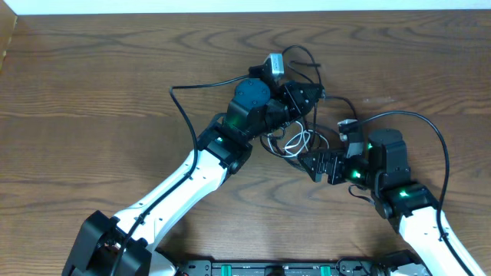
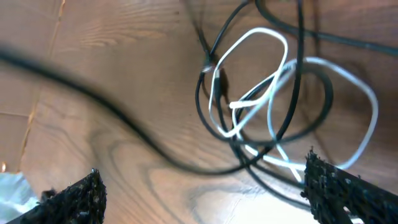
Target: Untangle cables
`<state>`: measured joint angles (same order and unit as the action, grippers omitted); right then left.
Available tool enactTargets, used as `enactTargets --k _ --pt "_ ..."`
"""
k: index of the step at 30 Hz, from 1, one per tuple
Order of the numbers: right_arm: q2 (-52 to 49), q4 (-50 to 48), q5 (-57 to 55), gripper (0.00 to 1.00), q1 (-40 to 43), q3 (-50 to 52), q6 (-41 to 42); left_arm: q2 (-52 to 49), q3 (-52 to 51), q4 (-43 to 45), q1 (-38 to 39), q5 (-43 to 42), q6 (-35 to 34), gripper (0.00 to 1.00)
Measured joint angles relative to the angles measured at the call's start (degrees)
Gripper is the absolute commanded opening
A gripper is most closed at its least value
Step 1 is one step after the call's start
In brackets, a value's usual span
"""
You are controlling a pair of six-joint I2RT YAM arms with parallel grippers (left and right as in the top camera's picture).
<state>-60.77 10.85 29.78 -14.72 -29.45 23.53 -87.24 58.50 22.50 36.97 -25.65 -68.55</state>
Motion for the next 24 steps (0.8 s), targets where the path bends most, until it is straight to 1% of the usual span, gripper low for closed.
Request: enactTargets --k 2,4,5,7,8,11,16,19,21,23,24 --pt "-0.66 -1.03 -1.33 0.98 0.0 0.0 -0.09 0.0 0.0 0.0 0.0 -1.97 -0.48 0.08" --pt "-1.4 -2.25 -2.67 0.86 0.0 0.0 -0.11 0.0 0.0 0.0 0.02 -3.45 -0.7 0.08" --pt "-1.73 -2.86 -3.1 0.78 0.0 0.0 -0.04 0.02 0.0 0.0 0.07 -4.09 -0.7 0.08" --pt "-2.56 -4.22 -3.98 0.72 0.0 0.0 -0.22 0.35 0.0 -0.02 0.2 -4.7 -0.7 0.08" --pt "-3.19 -4.85 -4.15 0.63 0.0 0.0 -0.09 0.96 0.0 -0.17 0.26 -5.01 -0.7 0.08" --pt "-4.85 -5.11 -4.48 0.53 -0.02 0.0 0.26 3.26 0.0 0.04 0.31 -5.35 -0.63 0.08" --pt "-9.64 -5.4 -4.83 0.5 -0.09 0.0 0.33 9.84 0.0 0.46 0.33 -5.31 1.09 0.08" --pt "-11.78 -6.12 -5.51 0.5 -0.09 0.0 0.33 13.11 0.0 0.46 0.33 -5.31 2.97 0.08" --pt "-12.22 -6.21 -6.62 0.53 -0.09 0.0 0.33 14.82 0.0 0.48 0.31 -5.31 3.74 0.08" --pt "-12.35 -6.19 -7.98 0.59 -0.09 0.0 0.33 17.0 0.0 0.81 0.22 -5.31 4.42 0.08" --pt "-12.35 -6.21 -9.11 0.59 -0.09 0.0 0.33 18.38 0.0 1.03 -0.04 -5.33 4.79 0.08"
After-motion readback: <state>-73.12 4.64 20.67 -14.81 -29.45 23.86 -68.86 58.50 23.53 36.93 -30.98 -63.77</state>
